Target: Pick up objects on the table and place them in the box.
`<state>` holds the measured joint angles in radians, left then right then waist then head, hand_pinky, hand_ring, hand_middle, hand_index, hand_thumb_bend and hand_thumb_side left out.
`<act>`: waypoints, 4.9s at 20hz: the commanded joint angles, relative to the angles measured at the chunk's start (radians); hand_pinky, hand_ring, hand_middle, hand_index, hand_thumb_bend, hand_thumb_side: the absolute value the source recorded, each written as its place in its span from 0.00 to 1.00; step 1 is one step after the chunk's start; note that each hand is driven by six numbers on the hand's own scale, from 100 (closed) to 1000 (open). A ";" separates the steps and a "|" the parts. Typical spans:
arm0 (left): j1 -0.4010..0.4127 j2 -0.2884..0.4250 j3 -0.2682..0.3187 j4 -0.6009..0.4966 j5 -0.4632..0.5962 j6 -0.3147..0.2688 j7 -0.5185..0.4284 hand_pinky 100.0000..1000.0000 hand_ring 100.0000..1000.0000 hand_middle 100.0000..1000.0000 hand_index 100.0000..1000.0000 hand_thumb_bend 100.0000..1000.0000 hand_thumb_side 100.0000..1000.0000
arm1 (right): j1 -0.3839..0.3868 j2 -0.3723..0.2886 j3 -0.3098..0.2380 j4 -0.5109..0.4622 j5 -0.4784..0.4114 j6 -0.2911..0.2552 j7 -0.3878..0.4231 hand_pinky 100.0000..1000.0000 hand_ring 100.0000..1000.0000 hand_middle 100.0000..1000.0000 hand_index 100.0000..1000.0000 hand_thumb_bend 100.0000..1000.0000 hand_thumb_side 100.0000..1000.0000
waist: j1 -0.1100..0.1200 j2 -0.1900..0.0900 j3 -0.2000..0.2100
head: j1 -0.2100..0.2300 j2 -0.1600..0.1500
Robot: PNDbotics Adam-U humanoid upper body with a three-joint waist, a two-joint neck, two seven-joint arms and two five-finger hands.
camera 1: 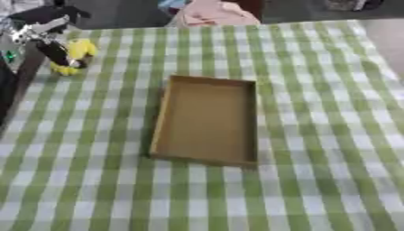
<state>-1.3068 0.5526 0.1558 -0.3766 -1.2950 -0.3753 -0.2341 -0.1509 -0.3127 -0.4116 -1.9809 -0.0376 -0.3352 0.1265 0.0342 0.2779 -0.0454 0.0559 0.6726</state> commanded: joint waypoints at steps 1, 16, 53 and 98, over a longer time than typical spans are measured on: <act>-0.028 0.026 0.014 -0.023 -0.006 0.048 -0.005 0.75 0.95 0.94 1.00 0.58 0.00 | -0.011 -0.015 0.000 -0.019 0.006 0.002 0.004 0.74 0.64 0.55 0.83 0.00 0.84 | 0.000 -0.015 -0.003 | 0.005 -0.012; -0.019 0.056 0.042 -0.005 -0.015 0.240 -0.021 0.75 0.95 0.91 1.00 0.56 0.00 | -0.029 -0.013 -0.001 -0.019 0.009 0.002 0.011 0.74 0.64 0.55 0.83 0.00 0.84 | 0.020 0.016 -0.023 | 0.018 -0.041; -0.006 0.170 0.062 0.024 0.160 0.257 -0.046 0.64 0.93 0.96 0.98 0.28 0.01 | -0.052 0.003 0.002 -0.019 0.035 -0.007 0.028 0.75 0.64 0.54 0.83 0.00 0.88 | 0.044 0.104 -0.081 | 0.036 -0.105; -0.001 0.170 0.049 0.043 0.253 0.249 -0.097 0.08 0.50 0.63 0.74 0.13 0.00 | -0.049 0.020 0.004 -0.019 0.029 0.021 0.047 0.75 0.65 0.54 0.83 0.00 0.88 | 0.056 0.075 -0.099 | 0.033 -0.092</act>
<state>-1.2891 0.6886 0.2023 -0.3117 -1.0398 -0.1264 -0.3289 -0.1935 -0.2778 -0.4057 -1.9809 -0.0029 -0.3158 0.1739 0.0930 0.3790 -0.1438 0.0902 0.5805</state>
